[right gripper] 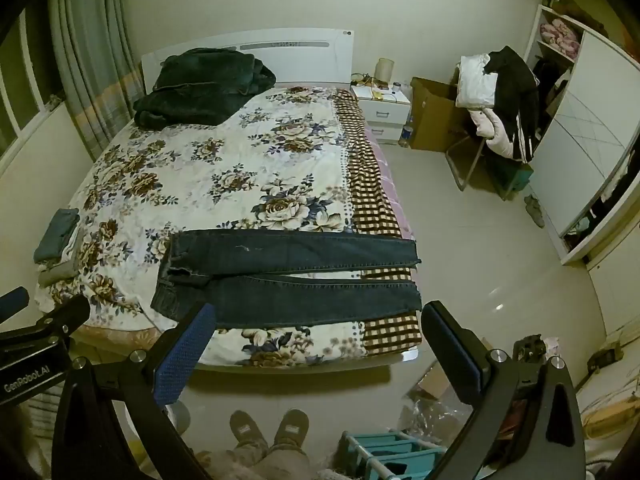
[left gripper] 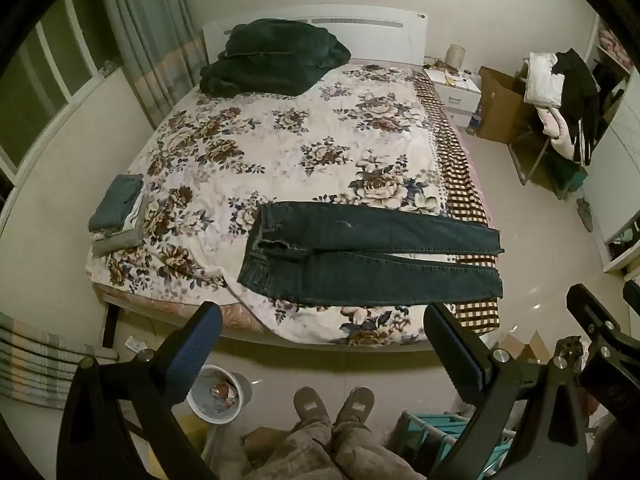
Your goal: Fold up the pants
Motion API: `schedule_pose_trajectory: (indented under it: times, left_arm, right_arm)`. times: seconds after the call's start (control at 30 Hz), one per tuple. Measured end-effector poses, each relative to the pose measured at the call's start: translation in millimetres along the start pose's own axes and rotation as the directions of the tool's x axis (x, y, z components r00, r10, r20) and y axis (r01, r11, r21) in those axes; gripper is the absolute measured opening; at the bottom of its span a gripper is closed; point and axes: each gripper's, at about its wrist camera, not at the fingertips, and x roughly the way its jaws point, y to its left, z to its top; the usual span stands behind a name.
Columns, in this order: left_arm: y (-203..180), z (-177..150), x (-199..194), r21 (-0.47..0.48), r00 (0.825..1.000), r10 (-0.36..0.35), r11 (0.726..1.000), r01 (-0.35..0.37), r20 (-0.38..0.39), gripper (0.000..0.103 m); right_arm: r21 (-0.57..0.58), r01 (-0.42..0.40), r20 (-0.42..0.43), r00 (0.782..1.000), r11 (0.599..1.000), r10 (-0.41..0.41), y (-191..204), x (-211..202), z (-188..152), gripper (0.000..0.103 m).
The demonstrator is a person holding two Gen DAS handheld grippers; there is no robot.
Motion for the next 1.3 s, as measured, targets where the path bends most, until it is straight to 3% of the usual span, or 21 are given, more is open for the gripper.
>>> schedule_pose_trajectory:
  times: [1.3]
  left_arm:
    - [-10.2,-1.5,-8.3,0.003,1.000,-0.016,1.000,0.016,-0.007,0.103]
  right_arm:
    - [0.026,-0.008,-0.023,1.000,1.000,0.009,-11.3,1.8,-8.2,0.103]
